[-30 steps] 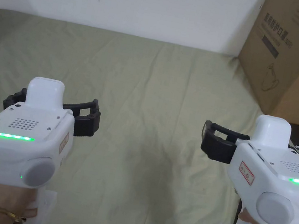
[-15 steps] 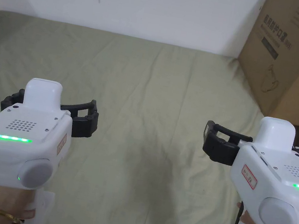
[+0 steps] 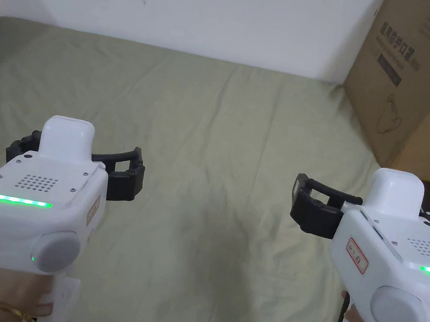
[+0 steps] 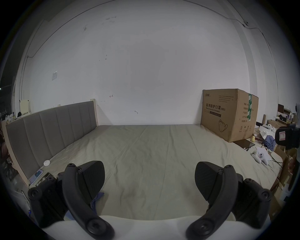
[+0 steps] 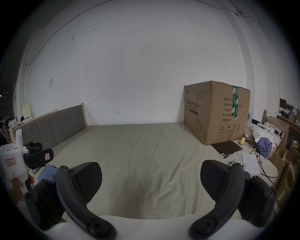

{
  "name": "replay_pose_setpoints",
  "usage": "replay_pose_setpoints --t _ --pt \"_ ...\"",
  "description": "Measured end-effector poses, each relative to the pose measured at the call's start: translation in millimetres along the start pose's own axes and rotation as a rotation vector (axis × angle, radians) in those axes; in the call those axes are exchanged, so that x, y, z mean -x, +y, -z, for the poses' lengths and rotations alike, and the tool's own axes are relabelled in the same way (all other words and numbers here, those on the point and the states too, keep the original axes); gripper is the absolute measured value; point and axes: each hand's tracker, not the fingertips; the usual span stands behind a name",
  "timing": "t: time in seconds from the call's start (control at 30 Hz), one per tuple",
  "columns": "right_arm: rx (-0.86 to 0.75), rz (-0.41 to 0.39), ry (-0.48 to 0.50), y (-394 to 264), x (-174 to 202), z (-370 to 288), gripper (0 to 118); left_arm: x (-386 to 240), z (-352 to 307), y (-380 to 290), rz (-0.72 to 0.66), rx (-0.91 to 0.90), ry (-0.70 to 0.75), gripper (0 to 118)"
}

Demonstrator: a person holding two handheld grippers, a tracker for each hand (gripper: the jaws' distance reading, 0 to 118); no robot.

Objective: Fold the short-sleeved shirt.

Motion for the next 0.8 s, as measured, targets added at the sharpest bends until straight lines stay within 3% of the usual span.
replay_pose_setpoints --t 0.8 --pt "0.003 -0.004 0.007 -2.3 2.9 -0.8 118 -4.1 -5.5 -1.2 0.023 -0.003 0.001 112"
